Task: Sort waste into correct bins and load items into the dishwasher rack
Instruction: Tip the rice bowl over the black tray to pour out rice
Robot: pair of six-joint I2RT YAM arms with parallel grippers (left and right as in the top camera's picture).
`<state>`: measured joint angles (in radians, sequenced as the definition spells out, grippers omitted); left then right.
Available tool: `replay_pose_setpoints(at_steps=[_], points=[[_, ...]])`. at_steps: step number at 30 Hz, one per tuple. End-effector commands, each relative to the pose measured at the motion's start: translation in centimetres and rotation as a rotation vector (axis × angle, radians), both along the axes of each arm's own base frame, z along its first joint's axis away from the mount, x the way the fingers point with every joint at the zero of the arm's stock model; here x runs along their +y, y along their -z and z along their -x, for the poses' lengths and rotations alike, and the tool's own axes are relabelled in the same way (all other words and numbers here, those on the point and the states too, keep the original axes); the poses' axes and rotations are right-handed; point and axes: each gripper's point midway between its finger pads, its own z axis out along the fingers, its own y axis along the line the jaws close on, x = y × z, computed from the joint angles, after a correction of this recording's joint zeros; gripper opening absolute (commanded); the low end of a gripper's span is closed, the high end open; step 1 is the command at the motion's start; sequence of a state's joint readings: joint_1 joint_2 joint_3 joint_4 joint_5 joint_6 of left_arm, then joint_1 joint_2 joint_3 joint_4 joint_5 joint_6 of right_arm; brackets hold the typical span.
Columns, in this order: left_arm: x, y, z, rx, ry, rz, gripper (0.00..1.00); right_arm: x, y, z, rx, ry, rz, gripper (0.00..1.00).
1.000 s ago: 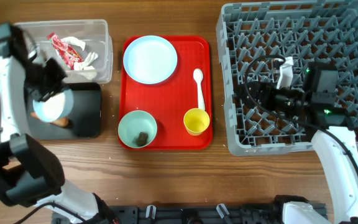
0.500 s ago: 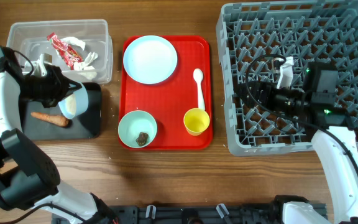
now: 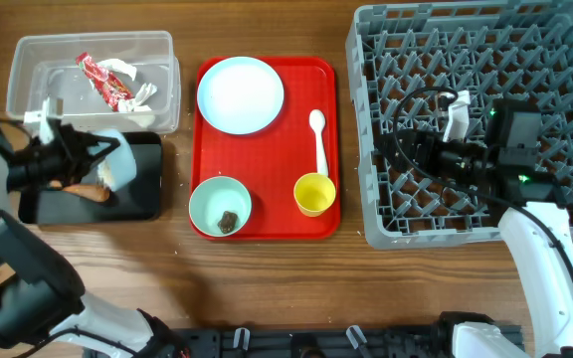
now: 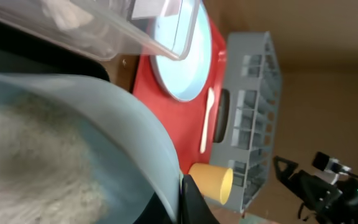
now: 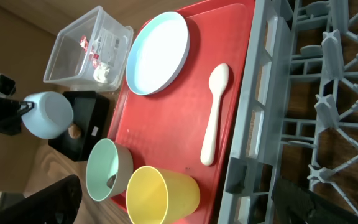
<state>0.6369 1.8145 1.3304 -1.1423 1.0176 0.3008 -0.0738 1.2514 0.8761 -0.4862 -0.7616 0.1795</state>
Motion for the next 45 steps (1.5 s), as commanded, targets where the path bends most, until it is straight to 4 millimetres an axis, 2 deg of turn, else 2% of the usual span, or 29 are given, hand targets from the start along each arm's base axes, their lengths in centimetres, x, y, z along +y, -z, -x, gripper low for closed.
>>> replay_pose_setpoints(at_steps=[1,4,7,15,32,40,42,45], points=[[0.8,0.1,0.4,-0.143,-0.039,0.097,0.04,0.0,-0.3,-0.4,-0.003,0.004,0.002,1.0],[1.6,0.9,0.9,-0.188,-0.085,0.13,0.04,0.0,-0.3,-0.4,-0.003,0.004,0.001,1.0],[2.3,0.9,1.4,-0.25,-0.136,0.19,0.04,0.0,-0.3,-0.3,0.005,0.009,-0.004,1.0],[4.5,-2.6,2.1,-0.384,-0.26,0.401,0.04,0.0,-0.2,-0.3,0.017,0.019,-0.013,1.0],[4.6,-2.7,2.1,-0.172,-0.342,0.598,0.04,0.0,-0.2,-0.3,0.018,0.019,-0.013,1.0],[4.5,-3.0,2.0,-0.172,-0.336,0.596,0.04,0.0,-0.2,-0.3,0.016,0.019,-0.012,1.0],[4.0,-4.0,1.9,-0.201,-0.31,0.555,0.04,0.0,-0.2,-0.3,0.017,0.019,-0.012,1.0],[2.8,-5.8,1.3,-0.226,-0.244,0.372,0.04,0.0,-0.2,-0.3,0.017,0.019,-0.013,1.0]])
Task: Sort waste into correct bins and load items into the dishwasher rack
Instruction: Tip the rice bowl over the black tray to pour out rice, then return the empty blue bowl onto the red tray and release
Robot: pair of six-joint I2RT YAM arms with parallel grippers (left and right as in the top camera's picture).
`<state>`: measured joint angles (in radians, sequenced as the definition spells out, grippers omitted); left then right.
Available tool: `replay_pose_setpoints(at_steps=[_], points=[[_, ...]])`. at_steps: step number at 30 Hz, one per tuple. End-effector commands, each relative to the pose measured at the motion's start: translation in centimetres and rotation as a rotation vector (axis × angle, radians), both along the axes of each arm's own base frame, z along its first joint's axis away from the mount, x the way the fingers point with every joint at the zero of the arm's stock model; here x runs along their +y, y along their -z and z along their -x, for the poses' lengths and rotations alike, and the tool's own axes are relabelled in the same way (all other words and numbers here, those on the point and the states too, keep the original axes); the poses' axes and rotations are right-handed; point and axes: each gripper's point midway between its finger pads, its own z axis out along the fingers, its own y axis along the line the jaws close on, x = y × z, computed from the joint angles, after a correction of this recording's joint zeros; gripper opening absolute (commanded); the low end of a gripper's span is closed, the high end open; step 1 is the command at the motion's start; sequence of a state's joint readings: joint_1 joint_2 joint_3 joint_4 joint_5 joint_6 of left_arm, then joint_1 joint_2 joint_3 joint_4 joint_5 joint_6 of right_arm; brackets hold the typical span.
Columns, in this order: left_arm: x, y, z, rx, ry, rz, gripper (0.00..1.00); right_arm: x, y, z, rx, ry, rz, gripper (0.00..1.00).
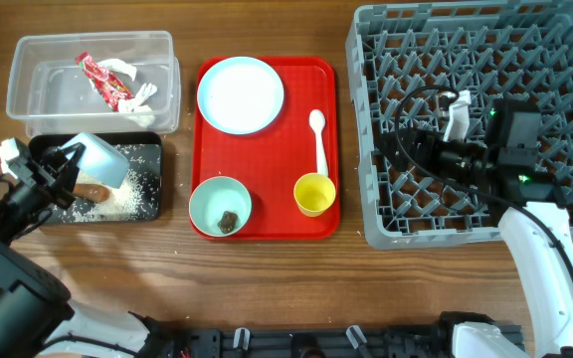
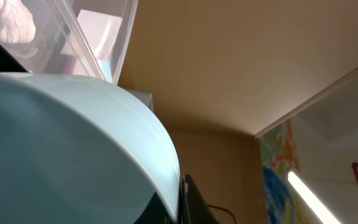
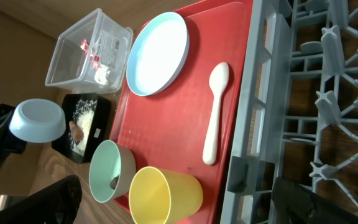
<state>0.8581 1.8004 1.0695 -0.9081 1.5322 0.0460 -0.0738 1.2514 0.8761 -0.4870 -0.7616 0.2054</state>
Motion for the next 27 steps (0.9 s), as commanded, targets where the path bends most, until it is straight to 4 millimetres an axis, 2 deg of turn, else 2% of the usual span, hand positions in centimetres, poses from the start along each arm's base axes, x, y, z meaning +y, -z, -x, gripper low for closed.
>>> replay_pose_setpoints(at_steps=[1,2,5,8,10,12,13,15,16,19,21,24,27], points=[[-1.7,-3.6,-0.8,-0.057,0.059,-0.252,0.04,0.0,-0.2,-0.3,-0.001,0.005,0.001,1.0],[-2.3,-4.4,-1.1,-0.056,0.078,-0.335,0.04,0.0,-0.3,-0.3,-0.001,0.005,0.001,1.0],[-5.8,-6.9,-2.5,-0.073,0.161,-0.679,0.04,0.0,-0.3,-0.3,-0.001,0.005,0.001,1.0],[-10.2,-8.2,-4.5,-0.136,0.225,-1.01,0.04,0.0,-0.3,-0.3,-0.002,0.005,0.002,1.0],[-15.1,-8.2,-6.5,-0.23,0.279,-1.257,0.04,0.0,-0.2,-0.3,-0.001,0.004,0.002,1.0],[-19.2,-7.4,-7.6,-0.319,0.346,-1.439,0.04,0.0,-0.2,-0.3,-0.001,0.005,0.002,1.0],[-21.5,-6.6,-8.1,-0.358,0.384,-1.527,0.04,0.0,-0.2,-0.3,0.0,0.004,0.001,1.0],[-24.7,-4.6,-8.6,-0.401,0.455,-1.641,0.04,0.0,-0.2,-0.3,0.0,0.004,0.002,1.0],[-26.9,-2.7,-8.6,-0.421,0.524,-1.683,0.04,0.0,-0.2,-0.3,0.001,0.004,0.001,1.0],[-30.6,1.8,-7.9,-0.419,0.674,-1.694,0.04,0.0,-0.2,-0.3,0.004,0.004,0.001,1.0],[-32.2,5.0,-7.3,-0.384,0.757,-1.685,0.04,0.0,-0.1,-0.1,0.01,0.003,0.002,1.0],[-33.2,8.9,-6.5,-0.278,0.821,-1.648,0.04,-0.2,0.2,-0.1,0.023,0.013,0.013,1.0],[-33.8,10.5,-5.5,-0.257,0.887,-1.623,0.04,-0.3,0.5,0.0,0.033,0.021,0.022,1.0]])
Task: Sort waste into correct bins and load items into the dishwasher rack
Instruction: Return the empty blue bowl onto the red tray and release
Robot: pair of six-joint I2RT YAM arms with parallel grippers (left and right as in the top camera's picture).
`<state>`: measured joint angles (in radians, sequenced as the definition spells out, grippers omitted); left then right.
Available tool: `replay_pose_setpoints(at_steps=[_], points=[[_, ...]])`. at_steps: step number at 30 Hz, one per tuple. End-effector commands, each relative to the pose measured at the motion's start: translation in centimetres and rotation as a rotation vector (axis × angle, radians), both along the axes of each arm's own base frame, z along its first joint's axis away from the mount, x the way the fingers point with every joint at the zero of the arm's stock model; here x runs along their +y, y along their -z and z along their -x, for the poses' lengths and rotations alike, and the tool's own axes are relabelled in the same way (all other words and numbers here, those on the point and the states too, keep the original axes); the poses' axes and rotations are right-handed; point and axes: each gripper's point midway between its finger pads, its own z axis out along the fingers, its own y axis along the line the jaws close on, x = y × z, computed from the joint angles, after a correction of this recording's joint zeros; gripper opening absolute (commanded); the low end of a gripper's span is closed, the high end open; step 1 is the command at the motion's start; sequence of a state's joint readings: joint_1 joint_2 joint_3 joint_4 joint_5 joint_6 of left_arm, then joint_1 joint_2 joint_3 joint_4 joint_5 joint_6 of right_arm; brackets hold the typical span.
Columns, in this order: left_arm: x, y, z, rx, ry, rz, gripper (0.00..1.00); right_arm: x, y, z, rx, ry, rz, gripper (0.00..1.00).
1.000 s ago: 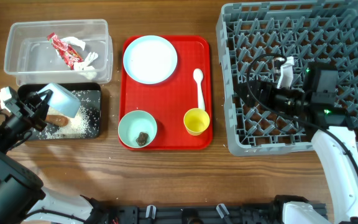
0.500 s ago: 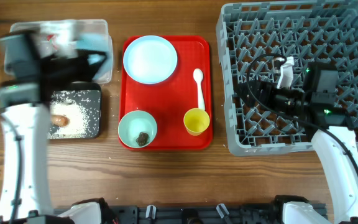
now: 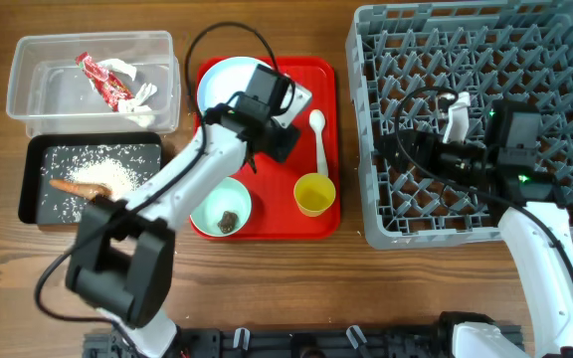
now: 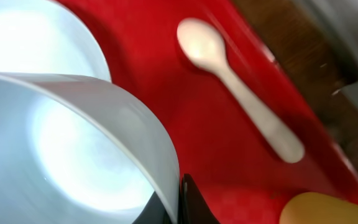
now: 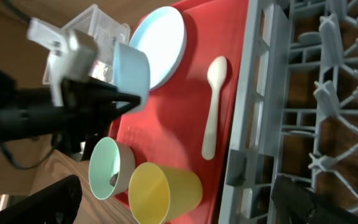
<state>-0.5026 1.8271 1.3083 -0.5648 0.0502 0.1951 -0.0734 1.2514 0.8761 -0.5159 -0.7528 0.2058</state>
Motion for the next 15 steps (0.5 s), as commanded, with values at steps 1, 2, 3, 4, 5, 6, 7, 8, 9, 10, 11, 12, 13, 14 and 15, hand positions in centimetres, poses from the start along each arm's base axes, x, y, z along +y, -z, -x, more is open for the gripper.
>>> replay_pose_setpoints(at_steps=[1,2,3,4,5,6,7,8,9,10,11,12,13,14,15], points=[[-0.7,1.9,0.9,0.062,-0.001,-0.007,0.04,-0.3,0.1,-0.4,0.005,0.017,0.019,1.0],[-1.0,2.0,1.3,0.08,0.012,0.008,0.04,-0.3,0.0,-0.4,0.004,0.017,0.019,1.0],[-1.3,2.1,1.7,0.096,0.022,0.02,0.04,-0.3,0.0,-0.4,0.004,0.017,0.019,1.0],[-1.6,2.1,2.2,0.117,0.035,0.035,0.04,-0.3,0.0,-0.4,0.004,0.017,0.019,1.0],[-1.9,2.2,2.7,0.139,0.046,0.047,0.04,-0.3,0.0,-0.4,0.004,0.017,0.019,0.99],[-2.1,2.3,3.3,0.167,0.058,0.059,0.04,-0.3,0.0,-0.4,0.004,0.017,0.019,1.0],[-2.2,2.4,3.8,0.189,0.064,0.063,0.04,-0.3,0.1,-0.4,0.004,0.017,0.02,1.0],[-2.1,2.6,4.3,0.21,0.066,0.057,0.04,-0.3,0.1,-0.4,0.004,0.018,0.021,1.0],[-1.9,2.8,4.7,0.228,0.057,0.052,0.04,-0.4,0.1,-0.4,0.005,0.022,0.025,1.0],[-1.8,2.9,4.8,0.243,0.039,0.052,0.04,-0.4,0.2,-0.5,0.006,0.025,0.028,1.0],[-1.8,3.0,4.9,0.255,0.019,0.055,0.04,-0.5,0.2,-0.5,0.006,0.028,0.031,1.0],[-1.7,3.2,5.1,0.268,0.003,0.054,0.04,-0.5,0.2,-0.5,0.006,0.028,0.031,1.0],[-1.7,3.4,5.2,0.277,-0.005,0.052,0.04,-0.5,0.2,-0.5,0.006,0.028,0.031,1.0],[-1.6,3.6,5.3,0.284,-0.005,0.048,0.04,-0.5,0.2,-0.5,0.006,0.028,0.031,1.0],[-1.6,3.7,5.3,0.286,-0.006,0.046,0.04,-0.5,0.2,-0.5,0.006,0.029,0.033,1.0]])
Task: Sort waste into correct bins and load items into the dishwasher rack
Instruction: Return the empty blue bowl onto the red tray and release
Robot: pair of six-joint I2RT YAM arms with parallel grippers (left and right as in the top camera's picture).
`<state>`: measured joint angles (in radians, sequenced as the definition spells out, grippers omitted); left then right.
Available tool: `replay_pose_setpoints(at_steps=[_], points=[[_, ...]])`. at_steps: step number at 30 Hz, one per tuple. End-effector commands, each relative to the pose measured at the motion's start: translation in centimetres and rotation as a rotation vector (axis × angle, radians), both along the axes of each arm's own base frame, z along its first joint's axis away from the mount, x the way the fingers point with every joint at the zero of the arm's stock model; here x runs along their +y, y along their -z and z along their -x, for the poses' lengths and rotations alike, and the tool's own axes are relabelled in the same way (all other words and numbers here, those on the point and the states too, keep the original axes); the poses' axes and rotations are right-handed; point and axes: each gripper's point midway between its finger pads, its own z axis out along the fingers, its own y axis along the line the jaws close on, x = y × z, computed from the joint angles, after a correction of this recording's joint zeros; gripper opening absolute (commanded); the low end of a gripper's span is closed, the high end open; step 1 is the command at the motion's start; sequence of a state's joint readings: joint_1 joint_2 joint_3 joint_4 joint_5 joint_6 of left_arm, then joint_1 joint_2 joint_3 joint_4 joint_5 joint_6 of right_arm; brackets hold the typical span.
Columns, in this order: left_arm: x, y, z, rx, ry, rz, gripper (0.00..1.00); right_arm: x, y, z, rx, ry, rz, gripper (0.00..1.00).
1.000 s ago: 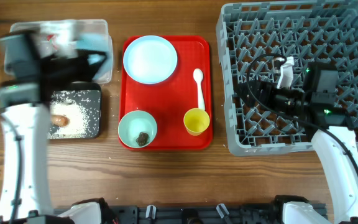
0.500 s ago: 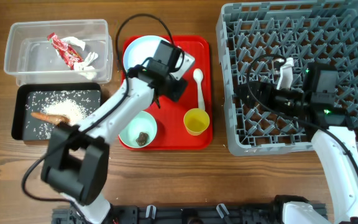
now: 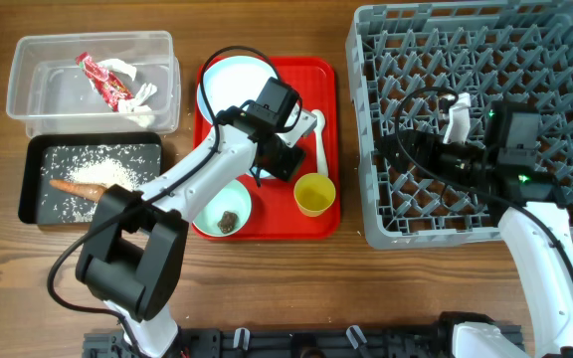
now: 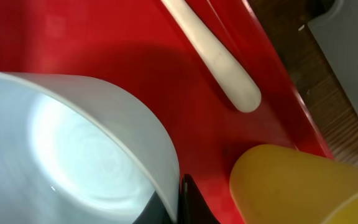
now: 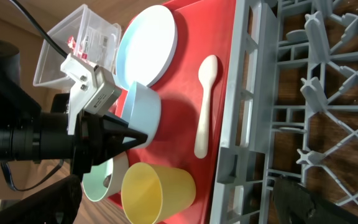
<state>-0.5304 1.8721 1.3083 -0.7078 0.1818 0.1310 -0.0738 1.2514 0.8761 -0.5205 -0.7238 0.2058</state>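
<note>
My left gripper (image 3: 283,157) is shut on the rim of an empty pale blue bowl (image 5: 144,109), held over the middle of the red tray (image 3: 306,224). One finger (image 4: 189,200) shows pressed against the bowl's wall (image 4: 73,137). The yellow cup (image 3: 314,193) stands just beside it, and the white spoon (image 3: 318,139) lies to its right. A pale plate (image 3: 229,88) sits at the tray's back. A green bowl (image 3: 221,208) with a food scrap sits at the front. My right gripper (image 5: 182,208) hangs open and empty over the grey dishwasher rack (image 3: 485,60).
A clear bin (image 3: 93,75) holding wrappers stands at the back left. In front of it a black tray (image 3: 93,181) holds scattered rice and an orange-brown scrap. The rack's left wall (image 3: 361,129) runs close to the red tray's right edge.
My left gripper has moved with the blue bowl from over the plate's right edge to lower over the tray's middle, close to the yellow cup. The right arm has not moved.
The left gripper held the blue bowl tipped over the black tray with rice in it. Then rice lay in the black tray and the bowl was empty. Then the bowl was over the plate on the red tray, and now it is beside the yellow cup.
</note>
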Motion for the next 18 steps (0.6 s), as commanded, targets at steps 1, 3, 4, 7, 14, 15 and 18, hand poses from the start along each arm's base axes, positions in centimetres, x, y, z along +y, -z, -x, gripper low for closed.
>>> replay_pose_setpoints(at_steps=[1,3,4,7,14,15,18], points=[[-0.4,0.9,0.4,0.045,-0.026,0.012,0.05,-0.2,-0.1,-0.4,0.0,0.011,0.012,1.0],[-0.7,0.8,0.0,0.027,-0.026,0.023,0.3,-0.2,-0.1,-0.4,0.0,0.011,0.011,1.0],[-0.9,0.7,-0.4,0.012,-0.026,0.032,0.39,-0.2,-0.1,-0.4,0.001,0.012,0.011,1.0],[-1.8,-0.5,-2.5,-0.058,-0.068,0.09,0.5,-0.2,-0.1,-0.4,0.0,0.011,0.011,1.0],[4.0,-6.5,-3.4,0.143,-0.517,0.049,0.36,-0.2,0.1,-0.2,0.011,0.013,0.013,1.0],[5.0,-6.6,-2.6,0.185,-0.571,0.031,0.35,-0.2,0.1,-0.3,0.011,0.016,0.016,1.0],[7.3,-5.5,0.6,0.318,-0.626,-0.067,0.36,-0.4,0.2,-0.4,0.009,0.022,0.026,1.0]])
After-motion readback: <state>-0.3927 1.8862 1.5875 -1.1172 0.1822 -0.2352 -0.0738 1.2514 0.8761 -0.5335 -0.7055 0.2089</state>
